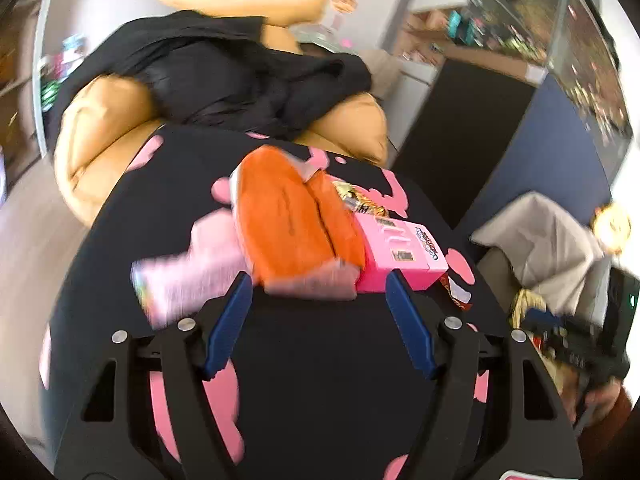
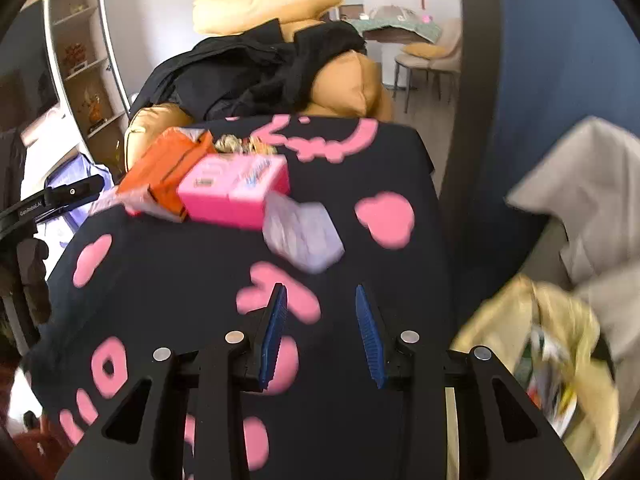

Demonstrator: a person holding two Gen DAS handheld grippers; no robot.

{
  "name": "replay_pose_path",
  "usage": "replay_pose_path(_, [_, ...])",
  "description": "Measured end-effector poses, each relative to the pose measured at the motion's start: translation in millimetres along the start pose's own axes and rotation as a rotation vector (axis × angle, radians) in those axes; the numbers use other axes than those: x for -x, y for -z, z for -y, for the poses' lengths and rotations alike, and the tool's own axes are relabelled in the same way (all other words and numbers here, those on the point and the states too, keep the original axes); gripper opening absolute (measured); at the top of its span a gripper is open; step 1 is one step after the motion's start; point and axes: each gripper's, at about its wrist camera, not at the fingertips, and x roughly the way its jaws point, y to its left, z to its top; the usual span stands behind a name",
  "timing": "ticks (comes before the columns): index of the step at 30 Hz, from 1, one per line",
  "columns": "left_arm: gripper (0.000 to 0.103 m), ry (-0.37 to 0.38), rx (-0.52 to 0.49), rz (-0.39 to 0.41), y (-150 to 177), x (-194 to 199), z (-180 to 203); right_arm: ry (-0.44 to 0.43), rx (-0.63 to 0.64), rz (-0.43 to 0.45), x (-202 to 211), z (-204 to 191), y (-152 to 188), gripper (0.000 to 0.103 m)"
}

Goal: Collect trash
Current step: 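Grasp the orange bag with the left tool while the right tool grasps the gold wrapper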

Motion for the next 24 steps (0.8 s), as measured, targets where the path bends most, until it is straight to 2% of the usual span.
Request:
replay_pose_path(2, [0.066,-0.055,-0.06,-0.015,-19.8,-11.0,-2.9,0.02,0.033,0.039,-4.0,-5.5,-19.5,0.035])
replay_pose_path(5, [0.066,-0.081,-0.096,-0.059,-36.1,-31.3,-11.4,0.045,0.069,0.093,-14.6,-5.7,-43.5,0.035])
replay_pose_path(11, [0.066,-0.083,0.023,-0.101,-56.7,-72.0,-41.0,0.032,0.072,0.055,-54.4,1.7,-73.9,0.035])
replay_pose_path(13, [0.064,-0.07,0.056,-0.139,-59.0,-83.6,-45.4,0.025,0.095,0.042,-64.3,0.1,-82.0,0.035])
replay_pose_path(15, [0.043,-0.048,0.072,-0.161,-61.8,-87.7,-43.8,-0.005,0.112,0.018,-76.6,-2.5,-95.6,0.035])
replay_pose_path(16, [0.021,-0.052,0.049,-0.161,-63.2,-86.7,-38.8,-0.031,0.12,0.007,-82.1,-4.7,-102.3,0.035])
replay_pose_path(17, [0.016,-0.056,0.031,-0.155,-64.2,-84.6,-34.7,-0.079,0.132,-0.01,-91.0,-8.6,-113.2,0.035])
replay_pose_path(20, [0.008,-0.027,0.0,-0.165,-61.3,-64.9,-20.4,-0.199,0.199,-0.066,-121.9,-24.1,-142.0,0.035])
replay_pose_path(24, [0.008,-0.001,-0.013,-0.195,-48.9,-43.2,-15.5,-0.269,0.32,-0.146,-165.1,-54.4,-167.0,0.035])
